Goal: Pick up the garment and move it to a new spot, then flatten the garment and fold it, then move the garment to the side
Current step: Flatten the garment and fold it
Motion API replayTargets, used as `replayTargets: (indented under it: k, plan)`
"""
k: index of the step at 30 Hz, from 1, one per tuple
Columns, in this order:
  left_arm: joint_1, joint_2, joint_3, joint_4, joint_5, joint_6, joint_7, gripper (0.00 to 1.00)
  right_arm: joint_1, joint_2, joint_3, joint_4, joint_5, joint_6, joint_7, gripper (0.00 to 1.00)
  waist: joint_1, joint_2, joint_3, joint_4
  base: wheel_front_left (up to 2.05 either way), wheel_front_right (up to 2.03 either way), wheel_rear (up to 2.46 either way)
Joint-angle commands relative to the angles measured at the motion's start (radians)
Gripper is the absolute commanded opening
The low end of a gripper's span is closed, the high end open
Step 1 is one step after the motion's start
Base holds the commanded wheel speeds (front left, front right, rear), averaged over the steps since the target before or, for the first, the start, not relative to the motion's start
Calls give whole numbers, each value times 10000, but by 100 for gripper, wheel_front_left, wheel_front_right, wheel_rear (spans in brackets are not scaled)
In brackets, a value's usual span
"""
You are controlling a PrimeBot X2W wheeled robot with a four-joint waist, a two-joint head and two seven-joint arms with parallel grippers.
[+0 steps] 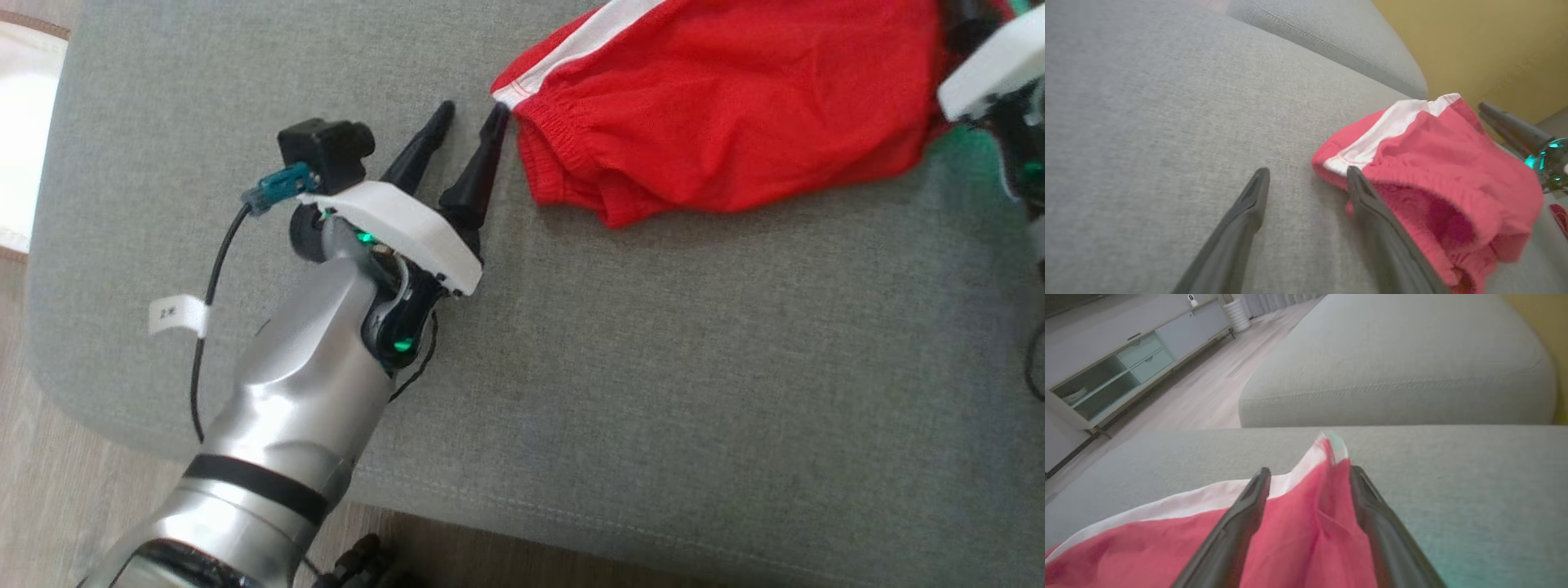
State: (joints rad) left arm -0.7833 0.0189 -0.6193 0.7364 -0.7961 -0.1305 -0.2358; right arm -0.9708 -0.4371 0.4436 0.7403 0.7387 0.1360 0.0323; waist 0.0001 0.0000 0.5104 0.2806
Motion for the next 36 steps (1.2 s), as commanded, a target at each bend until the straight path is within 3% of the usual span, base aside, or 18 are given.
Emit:
replayTargets:
  k: [1, 5, 6, 8, 14, 22, 30, 36]
  plan:
    - [-190, 315, 146, -99, 88, 139, -164, 100, -139, -135, 209, -223, 23, -53, -549, 100, -1, 0, -70, -59, 0, 0, 0]
    - [-162, 361, 492, -510, 999, 791, -250, 100, 31, -315, 630, -238, -137, -53, -1644, 100, -1, 0, -227, -205, 0, 0, 0]
    - [117, 498, 973, -1322, 1847, 1261, -254, 100, 177, -424, 683, -299, -378, -53, -2280, 100, -1, 0, -357, -325, 0, 0, 0]
    - [612, 623, 1434, -2197, 2720, 1693, -256, 100, 382, -501, 581, -424, -721, -53, -2669, 100, -1, 0, -523, -474, 0, 0, 0]
    - [2174, 1021, 2614, -4814, 4945, 2574, -258, 100, 1828, -190, -870, -2098, -2254, -53, -2932, 100, -1, 0, -1135, -1102, 0, 0, 0]
    - [3906, 1402, 3505, -6524, 6021, 2718, -259, 100, 5290, 1206, -2926, -4958, -4200, -53, -2927, 100, -1, 0, -1854, -1872, 0, 0, 0]
    - [5203, 1568, 3725, -6721, 6257, 2702, -259, 100, 7445, 2209, -3661, -6583, -4948, -53, -2269, 100, -1, 0, -2236, -2330, 0, 0, 0]
    - [5654, 1561, 3695, -6587, 6403, 2685, -260, 100, 8221, 2546, -3996, -7302, -5123, -53, -1873, 100, -1, 0, -2295, -2459, 0, 0, 0]
